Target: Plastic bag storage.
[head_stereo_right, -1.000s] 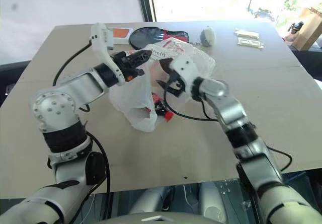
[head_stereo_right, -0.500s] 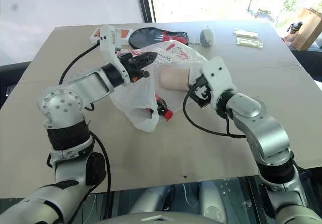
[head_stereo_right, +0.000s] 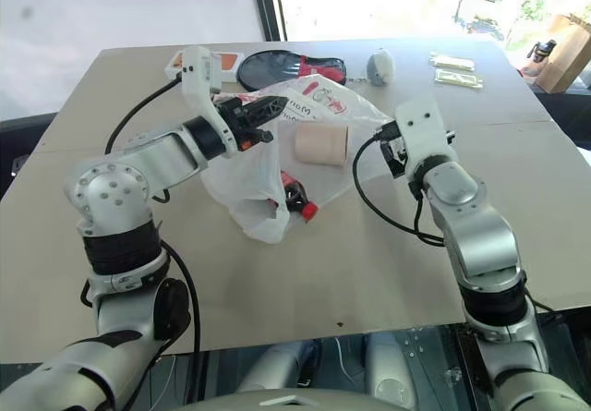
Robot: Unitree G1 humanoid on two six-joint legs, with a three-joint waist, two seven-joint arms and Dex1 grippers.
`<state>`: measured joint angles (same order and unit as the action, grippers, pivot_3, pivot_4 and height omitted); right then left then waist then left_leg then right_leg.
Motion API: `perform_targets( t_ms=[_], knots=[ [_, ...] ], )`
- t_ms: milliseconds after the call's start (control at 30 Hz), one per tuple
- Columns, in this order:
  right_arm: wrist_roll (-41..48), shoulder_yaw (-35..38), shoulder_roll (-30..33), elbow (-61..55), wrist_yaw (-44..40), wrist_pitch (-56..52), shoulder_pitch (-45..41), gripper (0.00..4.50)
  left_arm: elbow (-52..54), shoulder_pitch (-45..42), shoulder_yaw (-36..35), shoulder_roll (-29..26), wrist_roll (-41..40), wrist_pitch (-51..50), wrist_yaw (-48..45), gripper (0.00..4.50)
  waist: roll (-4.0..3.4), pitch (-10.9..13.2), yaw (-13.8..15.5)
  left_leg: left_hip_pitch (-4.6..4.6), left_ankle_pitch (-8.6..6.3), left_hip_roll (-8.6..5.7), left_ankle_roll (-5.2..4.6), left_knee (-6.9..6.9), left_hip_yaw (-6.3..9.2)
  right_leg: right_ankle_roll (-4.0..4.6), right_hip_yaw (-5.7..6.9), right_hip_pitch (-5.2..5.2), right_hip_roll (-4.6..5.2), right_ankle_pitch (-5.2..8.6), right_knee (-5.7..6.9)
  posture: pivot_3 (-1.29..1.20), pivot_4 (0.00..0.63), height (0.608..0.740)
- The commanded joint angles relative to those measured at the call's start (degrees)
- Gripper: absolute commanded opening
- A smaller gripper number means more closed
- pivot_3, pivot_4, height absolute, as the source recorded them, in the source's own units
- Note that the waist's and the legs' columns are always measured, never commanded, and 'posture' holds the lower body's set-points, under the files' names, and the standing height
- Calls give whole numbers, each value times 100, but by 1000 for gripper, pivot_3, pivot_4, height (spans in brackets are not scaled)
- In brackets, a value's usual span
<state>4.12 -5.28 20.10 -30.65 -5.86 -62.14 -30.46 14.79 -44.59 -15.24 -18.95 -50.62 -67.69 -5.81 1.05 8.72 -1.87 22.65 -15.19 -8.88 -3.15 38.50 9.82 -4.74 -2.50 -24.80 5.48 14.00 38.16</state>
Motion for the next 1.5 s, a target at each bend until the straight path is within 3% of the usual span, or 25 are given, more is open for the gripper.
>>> perform_targets(
  t_ms=[33,67,267,300,333,367,433,533,633,700,833,933,1100,1267,1333,1500],
  knots=[
    [174,310,-324,175,-61,249,-31,3291,253,-82,-29,-35,-33,83,12,0,0,0,-10,0,0,0,0,0,0,0,0,0,0,0,0,0,150,740],
    [181,329,-330,250,-104,315,-22,3040,252,-75,-33,-59,-28,86,-6,0,0,0,-10,0,0,0,0,0,-1,0,-1,0,0,0,0,0,150,740],
    [321,552,-342,331,-251,353,-33,180,464,78,47,-378,-11,162,-303,0,-1,0,-15,0,0,-1,0,-1,0,0,1,0,0,0,-1,0,150,740],
    [351,579,-316,305,-288,331,-14,73,674,241,215,-562,134,512,-699,0,-1,0,-21,0,0,0,0,-2,0,0,1,0,-1,0,-1,0,150,740],
    [383,609,-297,279,-326,301,-2,73,767,376,132,-679,-209,383,-1054,0,-3,-1,-40,0,0,0,0,-2,0,0,0,0,-1,0,-1,0,150,740],
    [426,650,-277,245,-374,267,14,0,926,521,-118,-722,-625,403,-1328,410,-4,-1,-45,0,0,0,0,-7,-3,0,-3,-2,-1,0,-2,0,150,740],
    [502,723,-214,204,-471,224,39,0,1190,815,-543,-963,-1373,267,-1720,798,-8,0,-52,-1,0,1,0,-9,-3,0,-4,-4,-2,0,-3,0,150,740],
    [635,834,-93,151,-630,170,48,0,1549,1536,-1172,-1580,-2555,67,-1917,2208,-14,0,-70,-1,0,5,0,-12,-1,1,-4,-7,-6,1,-4,0,150,740],
    [821,901,12,64,-809,45,48,0,2287,2904,-1815,-2607,-2997,-142,-2649,3638,-26,2,-62,-13,0,6,0,-23,-4,2,-28,-10,-16,1,-5,0,150,740],
    [902,913,10,25,-838,-15,48,0,2514,3582,-2096,-2993,-3028,-67,-3014,4446,-28,4,-37,-19,0,5,0,-29,-5,2,-31,-7,-36,1,-8,0,150,740],
    [1029,909,8,-33,-880,-85,79,0,2997,5171,-2532,-3291,-2534,239,-3853,4446,-46,11,65,-55,-2,5,-1,-43,-15,7,-38,20,-36,-2,-18,0,150,740],
    [1081,831,-61,-14,-862,-74,72,0,3254,5868,-1947,-3115,-1356,888,-3746,4446,-47,11,134,-70,-2,8,0,-54,-22,8,-45,30,-36,-2,-22,0,150,740],
    [1129,739,-237,-84,-780,-70,94,0,3055,5429,-300,-2728,53,1618,-3052,4446,-55,6,200,-82,-2,9,0,-91,-40,10,-58,33,-7,-4,-27,0,150,740],
    [1167,771,-263,-185,-726,-111,126,0,2374,4630,1004,-2292,729,1844,-2894,4446,-57,5,206,-79,-2,9,0,-109,-45,10,-64,21,-9,-4,-32,0,150,740],
    [1180,750,-265,-212,-695,-143,112,0,2096,4377,1216,-2134,781,1808,-2922,3922,-54,5,191,-75,-2,10,0,-109,-43,10,-64,15,-13,-4,-32,0,150,740],
    [1262,751,-290,-233,-682,-164,64,0,1724,4121,1150,-1592,225,1903,-3237,1831,-54,5,111,-75,-1,11,-1,-109,-51,10,-74,11,-15,-4,-31,0,150,740]
  ],
)
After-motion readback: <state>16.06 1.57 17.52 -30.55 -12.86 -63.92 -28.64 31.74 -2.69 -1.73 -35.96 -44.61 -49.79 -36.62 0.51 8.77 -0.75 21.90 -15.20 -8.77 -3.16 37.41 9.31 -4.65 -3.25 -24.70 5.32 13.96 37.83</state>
